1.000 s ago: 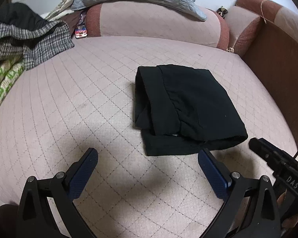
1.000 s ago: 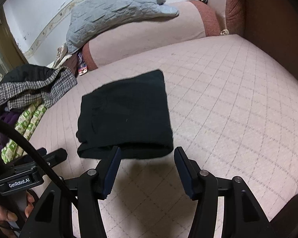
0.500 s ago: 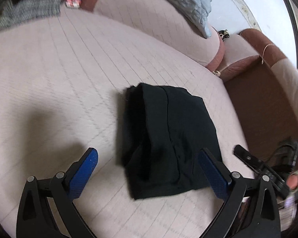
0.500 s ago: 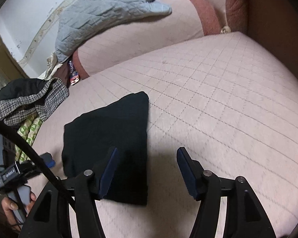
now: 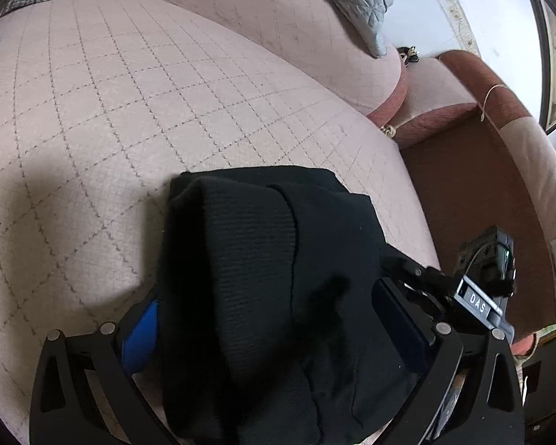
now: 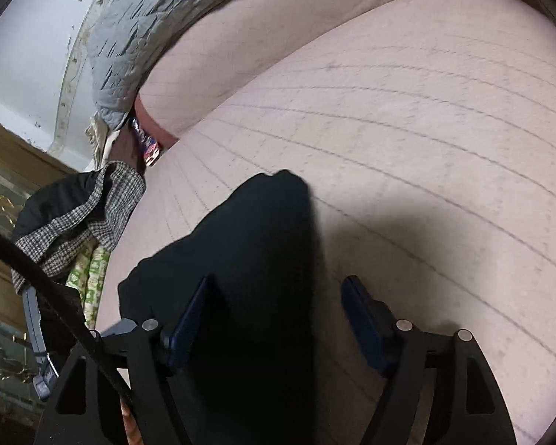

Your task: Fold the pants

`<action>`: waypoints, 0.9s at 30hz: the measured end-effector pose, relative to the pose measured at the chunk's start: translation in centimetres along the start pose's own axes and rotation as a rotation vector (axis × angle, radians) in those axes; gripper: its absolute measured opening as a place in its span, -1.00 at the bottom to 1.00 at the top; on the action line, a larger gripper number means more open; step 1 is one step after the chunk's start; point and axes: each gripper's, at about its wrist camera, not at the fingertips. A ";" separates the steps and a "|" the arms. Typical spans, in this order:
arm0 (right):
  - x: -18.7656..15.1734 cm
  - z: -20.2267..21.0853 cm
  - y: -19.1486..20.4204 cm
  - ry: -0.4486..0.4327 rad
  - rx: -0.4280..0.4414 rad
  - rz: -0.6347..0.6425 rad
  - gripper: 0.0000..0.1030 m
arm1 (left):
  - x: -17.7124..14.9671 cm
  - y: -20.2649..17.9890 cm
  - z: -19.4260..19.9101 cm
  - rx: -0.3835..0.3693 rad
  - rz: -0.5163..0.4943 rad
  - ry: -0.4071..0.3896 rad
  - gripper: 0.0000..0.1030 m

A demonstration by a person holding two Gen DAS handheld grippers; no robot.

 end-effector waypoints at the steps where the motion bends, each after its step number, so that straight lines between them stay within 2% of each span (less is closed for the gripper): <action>1: 0.1 -0.3 0.5 0.017 0.013 0.002 0.05 | 0.0 -0.2 0.1 0.013 -0.005 0.005 0.76; 2: 0.0 -0.6 0.9 0.047 0.033 -0.001 -0.28 | 0.0 -0.3 0.3 0.022 -0.004 0.009 0.24; 4: -0.1 -0.1 2.3 0.045 -0.001 0.040 -0.55 | 0.1 -0.3 0.7 0.032 0.001 0.013 -0.04; 5: -0.1 0.3 2.9 0.043 0.004 0.053 -0.59 | 0.1 -0.2 1.2 0.030 0.006 0.007 -0.14; 12: 0.4 4.1 6.4 -0.032 0.053 0.091 -0.64 | 1.1 -1.9 2.3 -0.004 0.017 -0.017 -0.21; 17: 1.8 5.4 7.0 -0.076 0.015 0.124 -0.64 | 2.5 -3.0 1.5 0.009 0.011 -0.028 -0.21; 19: 2.2 5.0 6.0 -0.073 -0.032 0.119 -0.64 | 3.1 -3.0 0.4 0.050 0.003 -0.016 -0.21; 21: 2.3 3.9 4.5 -0.036 -0.105 0.102 -0.45 | 3.4 -2.4 -0.7 0.117 0.018 -0.001 -0.19; 22: 2.1 3.2 3.6 -0.013 -0.170 0.089 -0.38 | 3.5 -1.7 -1.0 0.119 0.044 0.021 -0.15; 23: 1.7 2.8 2.8 -0.002 -0.219 0.078 -0.29 | 3.5 -1.3 -1.1 0.090 0.068 0.037 -0.11; 24: 1.5 3.0 2.4 -0.006 -0.226 0.069 -0.28 | 3.5 -1.0 -0.7 0.055 0.094 0.051 -0.11; 27: 0.5 5.9 2.3 -0.074 -0.214 0.050 -0.28 | 3.3 -1.4 1.4 0.033 0.077 0.025 -0.11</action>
Point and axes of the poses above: each gripper's, at about its wrist camera, not at the fingertips, and z roughly against the way its jaws point, y to its left, x to its top, and after that the axes turned 4 degrees about z, right-handed
